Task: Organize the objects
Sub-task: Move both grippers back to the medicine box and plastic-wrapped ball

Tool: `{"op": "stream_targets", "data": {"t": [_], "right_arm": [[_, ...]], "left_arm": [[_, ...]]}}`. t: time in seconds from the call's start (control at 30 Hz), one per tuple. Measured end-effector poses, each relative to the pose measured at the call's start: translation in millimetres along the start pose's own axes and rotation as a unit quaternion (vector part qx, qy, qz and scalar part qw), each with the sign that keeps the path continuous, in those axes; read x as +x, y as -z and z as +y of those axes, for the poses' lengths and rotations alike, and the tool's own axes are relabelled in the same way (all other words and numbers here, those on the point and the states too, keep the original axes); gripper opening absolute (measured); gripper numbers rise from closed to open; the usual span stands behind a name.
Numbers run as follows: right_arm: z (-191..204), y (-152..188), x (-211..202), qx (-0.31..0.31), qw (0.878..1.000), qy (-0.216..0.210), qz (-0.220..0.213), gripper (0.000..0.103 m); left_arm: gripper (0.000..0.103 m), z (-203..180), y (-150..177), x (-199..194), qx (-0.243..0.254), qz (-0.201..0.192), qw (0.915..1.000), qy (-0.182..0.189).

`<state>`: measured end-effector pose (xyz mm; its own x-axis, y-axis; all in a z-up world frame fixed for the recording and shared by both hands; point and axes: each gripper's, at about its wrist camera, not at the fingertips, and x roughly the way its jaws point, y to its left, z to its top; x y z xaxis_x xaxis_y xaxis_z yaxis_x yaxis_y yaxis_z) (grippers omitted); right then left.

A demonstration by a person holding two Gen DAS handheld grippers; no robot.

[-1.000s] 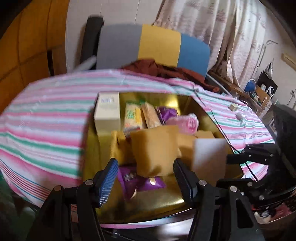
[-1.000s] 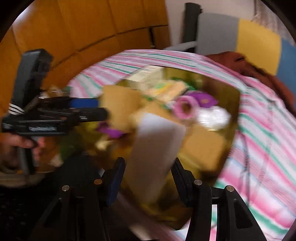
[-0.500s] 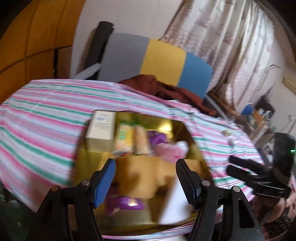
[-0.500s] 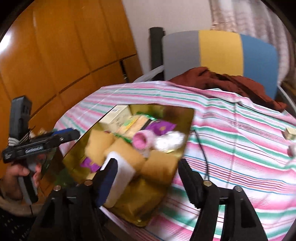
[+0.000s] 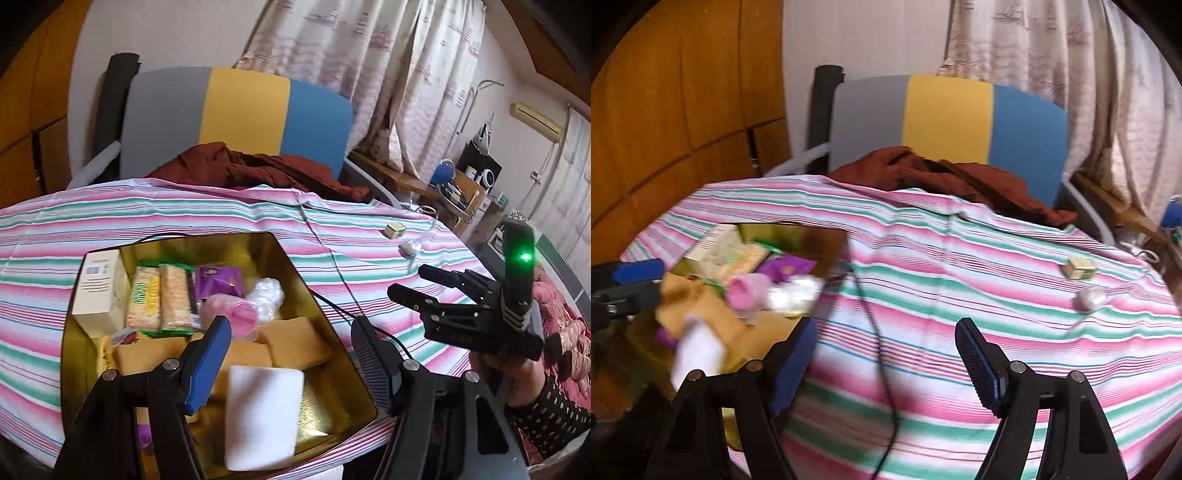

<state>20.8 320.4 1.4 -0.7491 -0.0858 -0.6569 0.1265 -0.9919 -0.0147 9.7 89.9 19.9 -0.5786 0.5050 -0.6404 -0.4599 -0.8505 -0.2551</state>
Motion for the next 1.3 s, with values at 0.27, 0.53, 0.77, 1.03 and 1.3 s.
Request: {"op": "stream_targets", "data": {"t": [0.27,0.53,0.77,1.03,1.3], "right_arm": [[-45,10,11,0.057,0.998,0.025,0.02,0.078],[-79,17,30,0.078,0.995,0.058,0.04,0.078],[-112,21,43,0.093,0.991,0.078,0.049,0.078],[-131,25,54,0.103,0.99,0.086,0.054,0.078],[-159,29,66,0.124,0.987,0.087,0.058,0.078]], "left_arm": [[0.069,-22,-11,20,0.016,0.022,0.9995,0.016],[0.069,-45,-22,51,0.022,0.057,0.9973,0.04],[0.069,-68,-28,72,0.044,0.073,0.995,0.052],[0.069,-92,-39,101,0.062,0.096,0.9916,0.06],[0.069,-108,-54,128,0.062,0.116,0.9897,0.055]]}}
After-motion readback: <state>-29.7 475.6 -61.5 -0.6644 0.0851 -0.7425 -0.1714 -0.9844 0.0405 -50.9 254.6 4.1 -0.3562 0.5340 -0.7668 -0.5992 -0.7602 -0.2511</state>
